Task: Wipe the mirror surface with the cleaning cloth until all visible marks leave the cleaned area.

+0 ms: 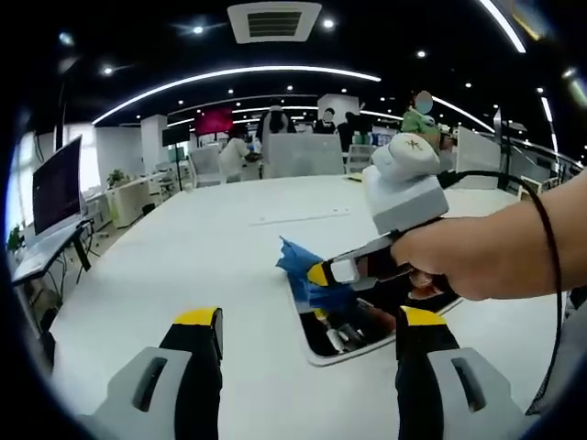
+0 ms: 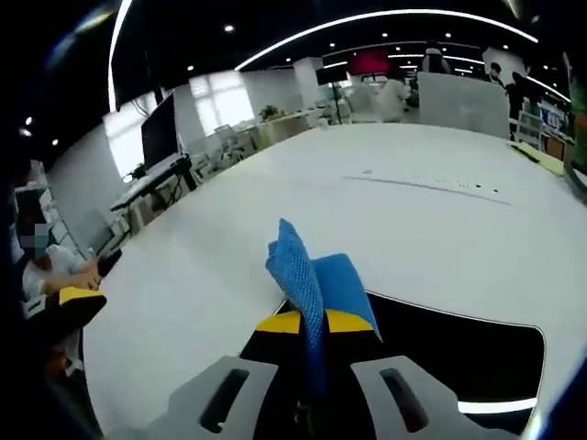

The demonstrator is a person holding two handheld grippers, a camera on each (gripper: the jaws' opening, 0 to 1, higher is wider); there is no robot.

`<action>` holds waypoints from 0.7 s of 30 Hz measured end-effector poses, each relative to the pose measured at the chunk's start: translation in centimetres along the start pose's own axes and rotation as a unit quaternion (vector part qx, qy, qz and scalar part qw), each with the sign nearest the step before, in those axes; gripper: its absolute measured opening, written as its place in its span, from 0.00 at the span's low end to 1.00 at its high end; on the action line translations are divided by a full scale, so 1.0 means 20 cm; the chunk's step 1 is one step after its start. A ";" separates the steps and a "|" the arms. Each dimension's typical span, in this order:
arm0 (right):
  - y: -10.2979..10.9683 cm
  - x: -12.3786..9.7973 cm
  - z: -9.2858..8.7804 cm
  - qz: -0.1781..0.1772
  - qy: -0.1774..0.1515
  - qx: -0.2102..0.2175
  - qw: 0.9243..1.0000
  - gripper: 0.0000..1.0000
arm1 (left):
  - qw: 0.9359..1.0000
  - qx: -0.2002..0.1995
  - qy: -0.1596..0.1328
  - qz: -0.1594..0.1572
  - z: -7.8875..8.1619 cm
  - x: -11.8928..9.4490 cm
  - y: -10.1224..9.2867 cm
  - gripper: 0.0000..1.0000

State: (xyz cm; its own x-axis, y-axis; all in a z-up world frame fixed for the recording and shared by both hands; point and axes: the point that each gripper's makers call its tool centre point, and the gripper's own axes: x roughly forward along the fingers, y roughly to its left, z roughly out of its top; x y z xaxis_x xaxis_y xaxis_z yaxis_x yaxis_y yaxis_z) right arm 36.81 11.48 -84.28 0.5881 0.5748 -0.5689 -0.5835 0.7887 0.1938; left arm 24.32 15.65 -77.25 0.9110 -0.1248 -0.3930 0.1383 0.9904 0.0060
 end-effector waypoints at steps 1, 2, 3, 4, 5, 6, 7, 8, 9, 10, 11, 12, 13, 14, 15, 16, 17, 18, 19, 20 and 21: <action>0.00 0.00 0.00 -0.001 -0.001 0.002 1.000 0.03 | 1.000 0.000 0.000 0.000 0.00 0.00 0.00 0.77; -0.01 0.00 0.00 -0.002 -0.002 0.002 1.000 0.03 | 1.000 0.000 0.001 -0.001 0.00 0.00 0.00 0.77; -0.01 0.00 0.00 -0.003 -0.003 0.002 1.000 0.03 | 1.000 0.000 0.001 -0.001 0.00 0.00 0.00 0.77; -0.01 0.00 0.00 -0.003 -0.003 0.003 1.000 0.03 | 1.000 0.000 0.001 -0.002 0.00 0.00 0.00 0.77; -0.01 0.00 0.00 -0.004 -0.003 0.004 1.000 0.03 | 1.000 0.001 0.000 -0.002 0.00 0.00 0.00 0.77; -0.02 0.00 0.00 -0.006 -0.004 0.006 1.000 0.03 | 1.000 0.001 -0.001 -0.002 0.00 0.00 0.00 0.77; -0.03 0.00 0.00 -0.009 -0.005 0.009 1.000 0.03 | 1.000 0.001 -0.001 -0.002 0.00 0.00 0.00 0.77; -0.04 -0.01 0.00 -0.010 -0.006 0.012 1.000 0.03 | 1.000 0.001 -0.001 -0.002 0.00 0.00 0.00 0.77; -0.05 -0.01 0.00 -0.013 -0.008 0.017 1.000 0.03 | 1.000 0.001 0.000 -0.003 0.00 0.00 -0.01 0.77; -0.06 -0.02 0.00 -0.013 -0.009 0.020 1.000 0.03 | 1.000 0.001 0.000 -0.003 0.00 0.00 0.00 0.77; -0.07 -0.02 0.00 -0.014 -0.009 0.021 1.000 0.03 | 1.000 0.001 -0.001 -0.002 0.00 0.00 0.00 0.77; -0.08 -0.02 0.00 -0.016 -0.009 0.021 1.000 0.03 | 1.000 0.001 -0.002 -0.001 0.01 0.00 0.00 0.77; -0.09 -0.02 0.00 -0.017 -0.009 0.022 1.000 0.03 | 1.000 0.001 -0.002 -0.001 0.01 0.00 0.00 0.77; -0.09 -0.03 0.00 -0.018 -0.009 0.023 1.000 0.03 | 1.000 0.001 -0.002 -0.002 0.01 0.00 0.00 0.77; -0.10 -0.03 0.00 -0.018 -0.010 0.026 0.999 0.03 | 1.000 0.002 -0.001 -0.002 0.01 0.00 0.00 0.77; -0.11 -0.03 0.00 -0.019 -0.010 0.029 0.999 0.03 | 1.000 0.002 -0.001 -0.002 0.01 0.00 0.00 0.77; -0.12 -0.04 0.00 -0.021 -0.011 0.031 0.999 0.03 | 1.000 0.002 -0.001 -0.002 0.01 0.00 0.00 0.77; -0.12 -0.04 0.00 -0.021 -0.012 0.032 0.999 0.03 | 1.000 0.003 -0.002 -0.003 0.01 0.00 -0.01 0.77; -0.13 -0.05 0.00 -0.022 -0.012 0.033 0.999 0.03 | 1.000 0.003 -0.001 -0.003 0.01 0.00 -0.01 0.77; -0.13 -0.05 0.00 -0.022 -0.012 0.034 0.999 0.03 | 1.000 0.004 -0.001 -0.003 0.01 0.00 -0.01 0.77; -0.13 -0.05 0.00 -0.023 -0.013 0.035 0.999 0.03 | 1.000 0.003 0.000 -0.004 0.00 0.00 -0.01 0.77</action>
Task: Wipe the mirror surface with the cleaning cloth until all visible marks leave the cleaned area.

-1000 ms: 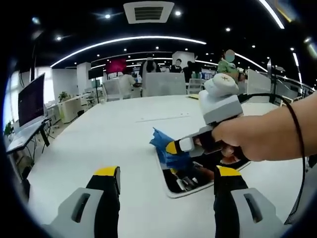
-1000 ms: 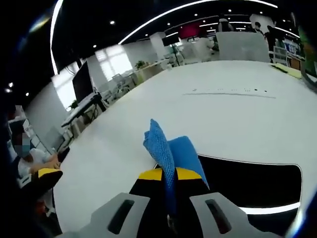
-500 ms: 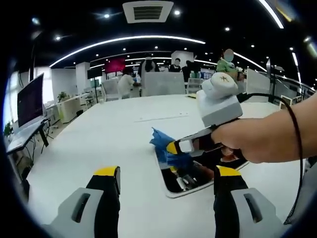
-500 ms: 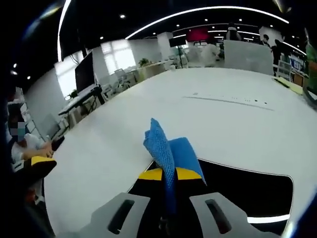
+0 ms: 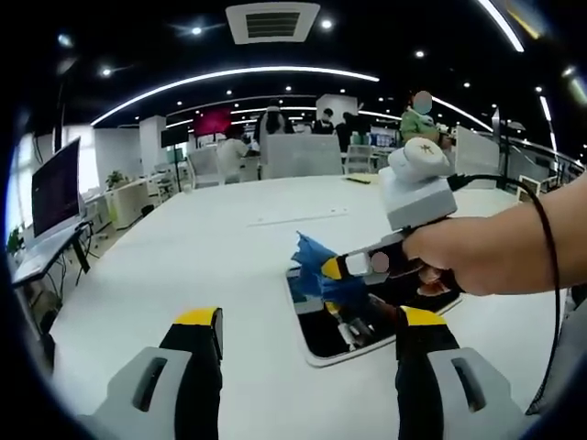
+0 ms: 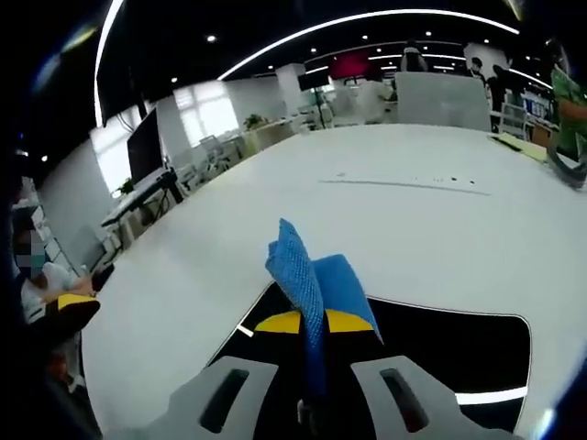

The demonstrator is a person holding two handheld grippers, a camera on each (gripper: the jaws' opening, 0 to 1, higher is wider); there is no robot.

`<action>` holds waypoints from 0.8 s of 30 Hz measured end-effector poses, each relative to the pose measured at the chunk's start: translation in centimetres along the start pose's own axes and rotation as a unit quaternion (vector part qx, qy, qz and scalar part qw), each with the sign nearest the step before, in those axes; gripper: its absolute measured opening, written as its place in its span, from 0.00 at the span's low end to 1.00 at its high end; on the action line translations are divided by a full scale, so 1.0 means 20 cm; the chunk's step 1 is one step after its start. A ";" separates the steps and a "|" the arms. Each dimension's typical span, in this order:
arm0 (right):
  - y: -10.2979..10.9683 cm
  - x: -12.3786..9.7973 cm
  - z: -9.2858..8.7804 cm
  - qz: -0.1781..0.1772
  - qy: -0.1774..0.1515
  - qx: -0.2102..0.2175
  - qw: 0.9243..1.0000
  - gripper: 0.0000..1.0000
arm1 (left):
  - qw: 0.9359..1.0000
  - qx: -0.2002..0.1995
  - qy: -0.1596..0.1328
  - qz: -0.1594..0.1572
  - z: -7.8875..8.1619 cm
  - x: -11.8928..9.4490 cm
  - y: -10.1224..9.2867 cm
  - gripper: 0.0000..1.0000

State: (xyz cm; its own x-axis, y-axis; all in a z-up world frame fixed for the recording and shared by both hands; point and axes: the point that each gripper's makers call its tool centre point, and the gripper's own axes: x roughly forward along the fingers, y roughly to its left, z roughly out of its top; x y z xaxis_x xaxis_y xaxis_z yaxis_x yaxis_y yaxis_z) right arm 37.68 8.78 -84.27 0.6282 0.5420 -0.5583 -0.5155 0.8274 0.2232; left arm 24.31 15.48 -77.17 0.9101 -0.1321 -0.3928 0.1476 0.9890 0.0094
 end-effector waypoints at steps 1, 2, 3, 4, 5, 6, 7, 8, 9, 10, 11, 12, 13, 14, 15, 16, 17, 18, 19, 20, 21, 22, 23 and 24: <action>0.00 0.00 0.00 0.000 0.000 0.001 1.000 0.03 | 1.000 0.000 0.001 0.000 0.00 0.00 0.00 0.77; 0.00 0.00 0.00 0.000 -0.001 0.001 1.000 0.03 | 1.000 -0.001 0.002 -0.001 0.00 0.00 0.00 0.77; -0.01 0.00 0.00 -0.001 -0.001 0.000 1.000 0.03 | 1.000 -0.001 0.003 -0.001 -0.01 0.00 0.00 0.77; -0.01 0.00 0.00 -0.001 -0.001 0.000 1.000 0.03 | 1.000 -0.001 0.002 0.000 -0.01 0.00 0.00 0.77; -0.01 0.00 0.00 -0.001 -0.001 -0.001 1.000 0.03 | 1.000 -0.001 0.001 0.000 0.00 0.00 0.00 0.77; -0.01 0.00 0.00 -0.002 -0.002 0.000 1.000 0.03 | 1.000 -0.001 0.000 0.000 0.00 0.00 0.00 0.77; -0.01 0.00 0.00 -0.002 -0.002 0.000 1.000 0.03 | 1.000 0.000 0.000 0.000 0.00 0.00 0.00 0.77; -0.01 -0.01 0.00 -0.002 -0.004 0.000 1.000 0.03 | 1.000 0.000 0.001 -0.001 0.00 0.01 0.00 0.77; -0.01 -0.01 0.00 -0.002 -0.004 0.001 1.000 0.03 | 1.000 0.000 0.002 -0.002 -0.01 0.01 0.00 0.77; -0.01 -0.01 0.00 -0.003 -0.005 0.002 1.000 0.03 | 1.000 0.000 0.002 -0.002 -0.01 0.01 0.00 0.77; -0.01 -0.01 0.00 -0.004 -0.006 0.004 1.000 0.03 | 1.000 0.000 0.002 -0.002 -0.01 0.01 0.00 0.77; -0.02 -0.01 0.00 -0.007 -0.007 0.006 1.000 0.03 | 1.000 0.000 0.001 -0.002 -0.01 0.01 0.00 0.77; -0.03 -0.01 0.00 -0.008 -0.007 0.008 1.000 0.03 | 1.000 0.000 0.001 -0.002 -0.01 0.01 0.00 0.77; -0.05 -0.02 0.00 -0.010 -0.008 0.010 1.000 0.03 | 1.000 -0.001 0.001 -0.002 -0.01 0.01 0.00 0.77; -0.05 -0.02 0.00 -0.010 -0.008 0.010 1.000 0.03 | 1.000 -0.001 0.001 -0.001 -0.01 0.01 0.00 0.77; -0.06 -0.02 0.00 -0.012 -0.008 0.010 1.000 0.03 | 1.000 -0.001 0.001 -0.001 -0.01 0.01 0.00 0.77; -0.07 -0.03 0.00 -0.013 -0.009 0.011 1.000 0.03 | 1.000 -0.001 0.001 -0.002 -0.01 0.01 0.00 0.77; -0.08 -0.03 0.00 -0.014 -0.009 0.011 1.000 0.03 | 1.000 -0.001 0.001 -0.001 -0.01 0.01 0.00 0.77; -0.09 -0.03 0.00 -0.016 -0.009 0.013 1.000 0.03 | 1.000 -0.001 0.001 -0.002 -0.01 0.01 0.00 0.77; -0.10 -0.04 0.00 -0.018 -0.010 0.015 1.000 0.03 | 1.000 0.000 0.000 -0.002 0.00 0.01 0.00 0.77; -0.11 -0.04 0.00 -0.019 -0.010 0.015 1.000 0.03 | 1.000 0.000 0.000 -0.003 0.00 0.01 0.00 0.77; -0.12 -0.05 0.00 -0.021 -0.010 0.016 1.000 0.03 | 1.000 0.000 0.000 -0.003 0.00 0.01 -0.01 0.77; -0.13 -0.05 0.00 -0.022 -0.011 0.017 1.000 0.03 | 1.000 0.001 0.001 -0.004 -0.01 0.01 -0.01 0.77; -0.13 -0.05 0.00 -0.023 -0.011 0.018 1.000 0.03 | 1.000 0.001 0.001 -0.004 -0.01 0.01 -0.01 0.77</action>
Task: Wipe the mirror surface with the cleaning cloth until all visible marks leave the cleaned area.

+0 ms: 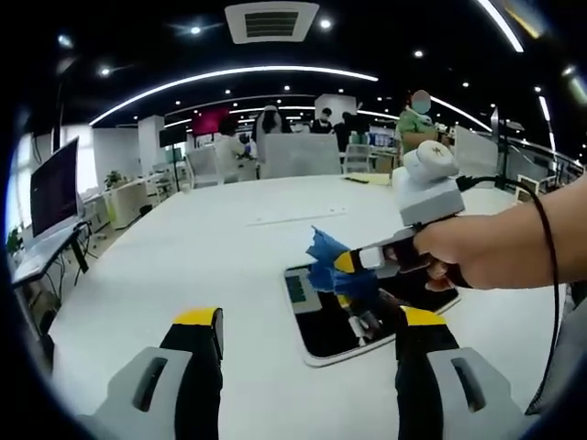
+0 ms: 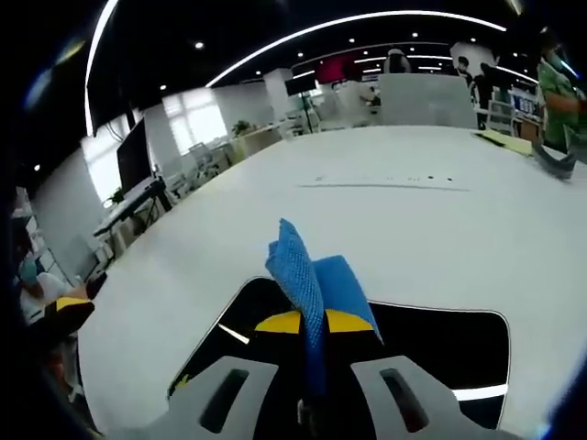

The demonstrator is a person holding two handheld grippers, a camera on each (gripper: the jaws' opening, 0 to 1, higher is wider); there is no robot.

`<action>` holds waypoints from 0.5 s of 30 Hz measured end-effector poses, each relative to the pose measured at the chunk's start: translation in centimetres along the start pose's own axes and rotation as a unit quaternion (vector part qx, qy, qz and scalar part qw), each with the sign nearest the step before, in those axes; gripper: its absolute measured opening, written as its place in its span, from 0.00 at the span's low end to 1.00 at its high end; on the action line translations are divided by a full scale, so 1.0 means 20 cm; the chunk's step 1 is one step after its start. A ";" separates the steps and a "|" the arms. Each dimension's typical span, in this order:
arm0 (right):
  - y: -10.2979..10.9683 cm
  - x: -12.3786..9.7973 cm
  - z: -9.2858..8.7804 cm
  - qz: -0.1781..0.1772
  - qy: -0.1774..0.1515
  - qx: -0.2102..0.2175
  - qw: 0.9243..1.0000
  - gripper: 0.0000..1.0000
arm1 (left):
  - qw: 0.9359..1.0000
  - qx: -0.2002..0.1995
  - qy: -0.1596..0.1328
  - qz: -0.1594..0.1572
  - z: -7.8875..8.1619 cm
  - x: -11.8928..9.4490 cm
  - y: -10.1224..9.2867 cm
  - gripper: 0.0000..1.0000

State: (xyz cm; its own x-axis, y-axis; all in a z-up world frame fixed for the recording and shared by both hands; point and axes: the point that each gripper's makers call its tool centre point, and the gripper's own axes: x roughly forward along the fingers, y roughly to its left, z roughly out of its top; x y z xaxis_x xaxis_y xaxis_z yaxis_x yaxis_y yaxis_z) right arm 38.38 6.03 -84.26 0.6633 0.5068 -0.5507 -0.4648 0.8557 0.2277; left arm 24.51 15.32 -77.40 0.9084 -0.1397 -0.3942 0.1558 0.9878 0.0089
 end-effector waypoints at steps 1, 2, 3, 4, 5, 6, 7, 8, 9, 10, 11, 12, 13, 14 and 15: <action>-0.01 0.00 0.00 -0.001 0.000 0.001 1.000 0.03 | 1.000 -0.001 0.000 0.000 0.00 0.00 0.00 0.77; -0.01 0.00 0.00 -0.002 -0.001 0.002 1.000 0.03 | 1.000 0.000 0.000 0.000 0.00 0.00 0.00 0.77; -0.01 -0.01 0.00 -0.002 -0.002 0.003 1.000 0.03 | 1.000 0.000 0.000 -0.001 0.00 0.00 0.00 0.77; -0.02 -0.01 0.00 -0.004 -0.003 0.005 1.000 0.03 | 1.000 0.000 0.001 -0.001 0.00 0.00 0.00 0.77; -0.02 -0.01 0.00 -0.004 -0.004 0.006 1.000 0.03 | 1.000 0.000 0.001 -0.001 0.00 0.00 0.00 0.77; -0.02 -0.01 0.00 -0.003 -0.004 0.007 1.000 0.03 | 1.000 0.000 0.001 -0.001 0.00 0.00 0.00 0.77; -0.02 -0.01 0.00 -0.003 -0.005 0.008 1.000 0.03 | 1.000 0.000 0.001 -0.002 -0.01 0.00 -0.01 0.77; -0.02 -0.01 0.00 -0.004 -0.005 0.008 1.000 0.03 | 1.000 0.000 0.002 -0.002 -0.01 0.00 -0.01 0.77; -0.02 -0.01 0.00 -0.004 -0.005 0.006 1.000 0.03 | 1.000 0.001 0.002 -0.002 -0.01 0.00 -0.01 0.77; -0.02 -0.01 0.00 -0.004 -0.005 0.006 1.000 0.03 | 1.000 0.000 0.002 -0.002 -0.01 0.00 -0.01 0.77; -0.02 -0.01 0.00 -0.004 -0.006 0.007 1.000 0.03 | 1.000 0.000 0.002 -0.001 -0.01 0.00 -0.01 0.77; -0.02 -0.01 0.00 -0.004 -0.006 0.007 1.000 0.03 | 1.000 0.000 0.001 -0.001 -0.01 0.00 0.00 0.77; -0.03 -0.01 0.00 -0.004 -0.006 0.006 1.000 0.03 | 1.000 -0.001 0.001 -0.001 -0.01 0.00 0.00 0.77; -0.03 -0.01 0.00 -0.003 -0.006 0.006 1.000 0.03 | 1.000 0.000 0.002 -0.001 -0.01 0.00 0.00 0.77; -0.03 0.00 0.00 -0.002 -0.006 0.008 1.000 0.03 | 1.000 0.000 0.002 -0.002 -0.01 0.00 0.00 0.77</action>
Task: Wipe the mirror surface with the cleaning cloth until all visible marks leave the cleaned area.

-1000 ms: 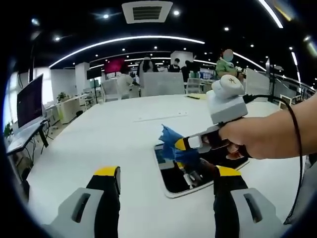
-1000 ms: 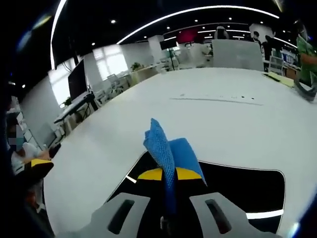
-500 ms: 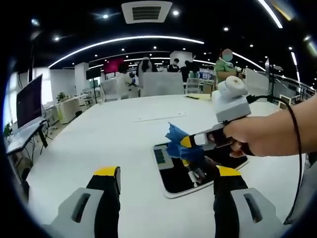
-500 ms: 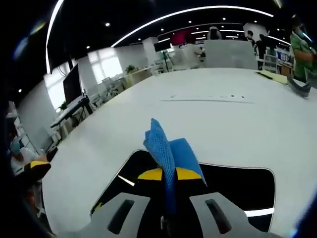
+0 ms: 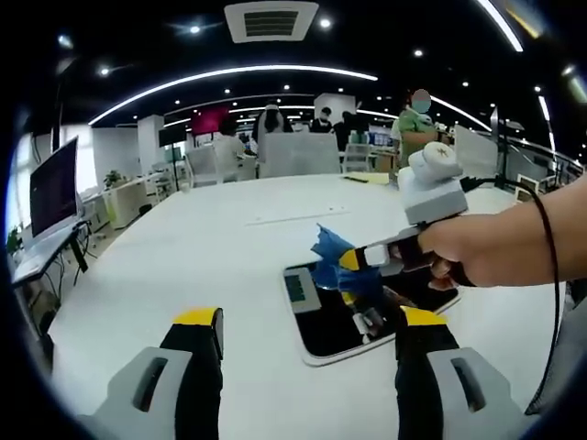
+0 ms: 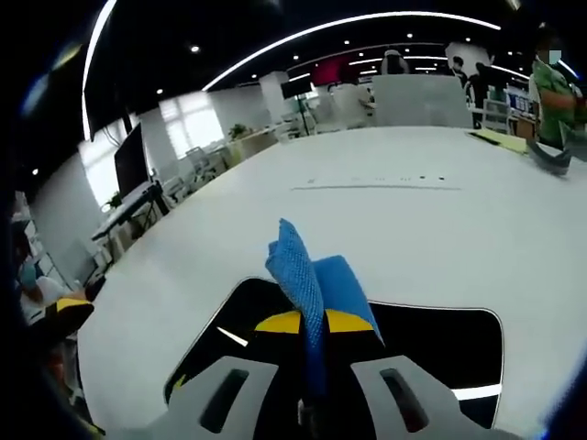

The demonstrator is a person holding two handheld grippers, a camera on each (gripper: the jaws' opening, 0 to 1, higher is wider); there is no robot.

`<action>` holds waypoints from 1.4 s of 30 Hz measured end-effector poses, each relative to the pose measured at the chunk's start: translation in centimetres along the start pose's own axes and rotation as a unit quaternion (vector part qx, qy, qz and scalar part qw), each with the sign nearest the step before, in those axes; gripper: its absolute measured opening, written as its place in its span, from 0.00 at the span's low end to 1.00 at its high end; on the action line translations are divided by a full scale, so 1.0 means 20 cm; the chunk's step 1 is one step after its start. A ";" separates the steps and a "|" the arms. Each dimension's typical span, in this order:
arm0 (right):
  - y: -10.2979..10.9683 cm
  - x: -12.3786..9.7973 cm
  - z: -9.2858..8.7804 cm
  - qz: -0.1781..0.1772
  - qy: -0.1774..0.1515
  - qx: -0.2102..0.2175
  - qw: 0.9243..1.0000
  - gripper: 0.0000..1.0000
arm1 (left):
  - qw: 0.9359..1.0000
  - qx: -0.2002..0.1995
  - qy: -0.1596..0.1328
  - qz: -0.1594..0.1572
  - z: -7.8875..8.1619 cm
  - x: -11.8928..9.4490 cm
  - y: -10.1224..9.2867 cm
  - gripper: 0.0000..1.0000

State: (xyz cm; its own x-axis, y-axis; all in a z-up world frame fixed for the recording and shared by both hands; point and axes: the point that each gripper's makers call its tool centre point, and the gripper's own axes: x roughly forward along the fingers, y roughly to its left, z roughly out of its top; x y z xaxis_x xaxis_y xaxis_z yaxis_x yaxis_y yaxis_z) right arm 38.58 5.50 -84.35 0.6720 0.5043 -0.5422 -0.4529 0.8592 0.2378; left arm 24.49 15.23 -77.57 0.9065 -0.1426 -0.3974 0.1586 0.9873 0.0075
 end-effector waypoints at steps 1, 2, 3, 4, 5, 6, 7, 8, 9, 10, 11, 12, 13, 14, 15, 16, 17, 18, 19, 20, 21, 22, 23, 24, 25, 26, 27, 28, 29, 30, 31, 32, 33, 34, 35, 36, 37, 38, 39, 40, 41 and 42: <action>0.00 0.00 0.00 0.001 0.000 0.002 1.000 0.03 | 1.000 0.000 0.000 -0.001 0.00 0.00 0.00 0.77; -0.01 0.00 0.00 0.001 0.000 0.003 1.000 0.03 | 1.000 0.001 0.001 0.000 0.00 0.00 0.00 0.77; -0.02 0.00 0.00 0.000 0.000 0.004 1.000 0.03 | 1.000 0.001 0.000 0.000 0.00 0.00 0.00 0.77; -0.03 -0.01 0.00 -0.001 0.000 0.006 1.000 0.03 | 1.000 0.001 0.000 0.000 0.00 0.00 0.00 0.77; -0.04 -0.01 0.00 -0.003 -0.001 0.011 1.000 0.03 | 1.000 0.001 0.000 0.000 0.00 0.00 0.00 0.77; -0.05 -0.02 0.00 -0.004 -0.002 0.015 1.000 0.03 | 1.000 0.000 0.000 0.001 0.00 0.00 0.00 0.77; -0.07 -0.03 0.00 -0.007 -0.003 0.019 1.000 0.03 | 1.000 0.000 0.000 0.001 0.00 0.00 0.00 0.77; -0.08 -0.03 0.00 -0.007 -0.003 0.019 1.000 0.03 | 1.000 0.001 0.000 0.000 0.00 0.00 0.00 0.77; -0.09 -0.05 0.00 -0.010 -0.003 0.019 1.000 0.03 | 1.000 0.001 0.000 0.000 0.00 0.00 0.00 0.77; -0.10 -0.05 0.00 -0.011 -0.003 0.019 1.000 0.03 | 1.000 0.001 0.000 -0.001 0.00 0.01 0.00 0.77; -0.12 -0.06 0.00 -0.014 -0.003 0.020 1.000 0.03 | 1.000 0.002 0.001 -0.003 0.00 0.01 -0.01 0.77; -0.13 -0.07 0.00 -0.016 -0.004 0.022 1.000 0.03 | 1.000 0.003 0.001 -0.003 0.00 0.00 -0.01 0.77; -0.14 -0.07 0.00 -0.017 -0.004 0.023 1.000 0.03 | 1.000 0.003 0.001 -0.004 0.00 0.00 -0.01 0.77; -0.16 -0.08 0.00 -0.019 -0.005 0.025 0.999 0.03 | 1.000 0.004 0.001 -0.004 0.00 0.00 -0.01 0.77; -0.17 -0.08 0.00 -0.021 -0.006 0.026 0.999 0.03 | 1.000 0.004 0.001 -0.004 0.00 0.00 -0.02 0.77; -0.18 -0.09 0.00 -0.023 -0.006 0.027 0.999 0.03 | 1.000 0.005 0.001 -0.004 0.00 0.00 -0.02 0.77; -0.20 -0.09 0.00 -0.024 -0.007 0.029 0.999 0.03 | 1.000 0.005 0.001 -0.005 0.00 0.00 -0.02 0.77; -0.21 -0.10 0.00 -0.026 -0.008 0.030 0.999 0.03 | 1.000 0.005 0.002 -0.006 0.00 0.00 -0.02 0.77; -0.22 -0.10 0.00 -0.027 -0.009 0.032 0.999 0.03 | 1.000 0.006 0.002 -0.007 0.00 0.00 -0.03 0.77; -0.23 -0.11 0.00 -0.029 -0.010 0.033 0.999 0.03 | 1.000 0.007 0.002 -0.007 0.00 0.00 -0.03 0.77; -0.24 -0.12 -0.01 -0.030 -0.010 0.034 0.999 0.03 | 1.000 0.006 0.001 -0.007 0.00 0.00 -0.03 0.77; -0.24 -0.12 -0.01 -0.031 -0.010 0.034 0.999 0.03 | 1.000 0.006 0.001 -0.007 0.00 0.00 -0.03 0.77; -0.26 -0.13 -0.01 -0.033 -0.011 0.035 0.999 0.03 | 1.000 0.007 0.002 -0.007 0.00 0.00 -0.03 0.77; -0.27 -0.13 -0.01 -0.034 -0.012 0.036 0.999 0.03 | 1.000 0.007 0.002 -0.007 0.00 0.00 -0.03 0.77; -0.29 -0.14 -0.01 -0.036 -0.012 0.037 0.999 0.03 | 1.000 0.006 0.002 -0.007 0.00 0.00 -0.03 0.77; -0.30 -0.15 -0.01 -0.037 -0.013 0.038 0.999 0.03 | 1.000 0.007 0.002 -0.007 0.00 0.00 -0.03 0.77; -0.31 -0.15 -0.01 -0.039 -0.014 0.039 0.998 0.03 | 1.000 0.007 0.002 -0.007 0.00 0.00 -0.03 0.77; -0.32 -0.16 -0.01 -0.040 -0.014 0.041 0.998 0.03 | 1.000 0.007 0.002 -0.007 0.00 0.00 -0.03 0.77; -0.33 -0.17 -0.01 -0.041 -0.015 0.043 0.998 0.03 | 1.000 0.007 0.003 -0.008 0.00 0.00 -0.03 0.77; -0.34 -0.17 -0.01 -0.042 -0.015 0.044 0.998 0.03 | 1.000 0.007 0.004 -0.008 0.00 0.00 -0.03 0.77; -0.35 -0.18 -0.01 -0.044 -0.016 0.046 0.998 0.03 | 1.000 0.007 0.004 -0.008 0.00 0.00 -0.04 0.77; -0.36 -0.18 -0.01 -0.046 -0.016 0.047 0.998 0.03 | 1.000 0.008 0.005 -0.008 0.00 0.00 -0.04 0.77; -0.37 -0.19 -0.01 -0.047 -0.017 0.048 0.998 0.03 | 1.000 0.009 0.004 -0.009 0.00 0.00 -0.04 0.77; -0.38 -0.20 -0.01 -0.049 -0.018 0.049 0.997 0.03 | 1.000 0.009 0.004 -0.009 0.00 0.00 -0.04 0.77; -0.38 -0.21 -0.01 -0.050 -0.019 0.050 0.997 0.03 | 1.000 0.009 0.005 -0.009 0.00 0.00 -0.04 0.77; -0.39 -0.21 -0.01 -0.050 -0.019 0.051 0.997 0.03 | 1.000 0.010 0.005 -0.009 -0.01 0.00 -0.04 0.77; -0.40 -0.22 -0.01 -0.052 -0.020 0.052 0.997 0.03 | 1.000 0.010 0.006 -0.010 -0.01 0.00 -0.04 0.77; -0.40 -0.23 -0.01 -0.053 -0.020 0.053 0.997 0.03 | 1.000 0.010 0.006 -0.009 -0.01 0.00 -0.04 0.77; -0.41 -0.23 -0.01 -0.054 -0.020 0.054 0.997 0.03 | 1.000 0.011 0.005 -0.009 0.00 0.00 -0.04 0.77; -0.41 -0.23 -0.01 -0.055 -0.020 0.054 0.997 0.03 | 1.000 0.012 0.005 -0.009 0.00 0.00 -0.04 0.77; -0.41 -0.24 -0.02 -0.056 -0.020 0.055 0.997 0.03 | 1.000 0.012 0.005 -0.010 0.00 0.00 -0.04 0.77; -0.42 -0.24 -0.02 -0.056 -0.021 0.055 0.997 0.03 | 1.000 0.013 0.006 -0.010 0.00 0.00 -0.04 0.77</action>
State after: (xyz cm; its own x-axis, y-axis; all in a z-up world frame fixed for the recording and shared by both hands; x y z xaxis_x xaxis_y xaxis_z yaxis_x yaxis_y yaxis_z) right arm 38.93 -4.12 -84.00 0.7392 0.4058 -0.5375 -0.3079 0.9134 0.2662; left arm 24.38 14.35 -77.68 0.8986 -0.1617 -0.4079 0.1868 0.9821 0.0224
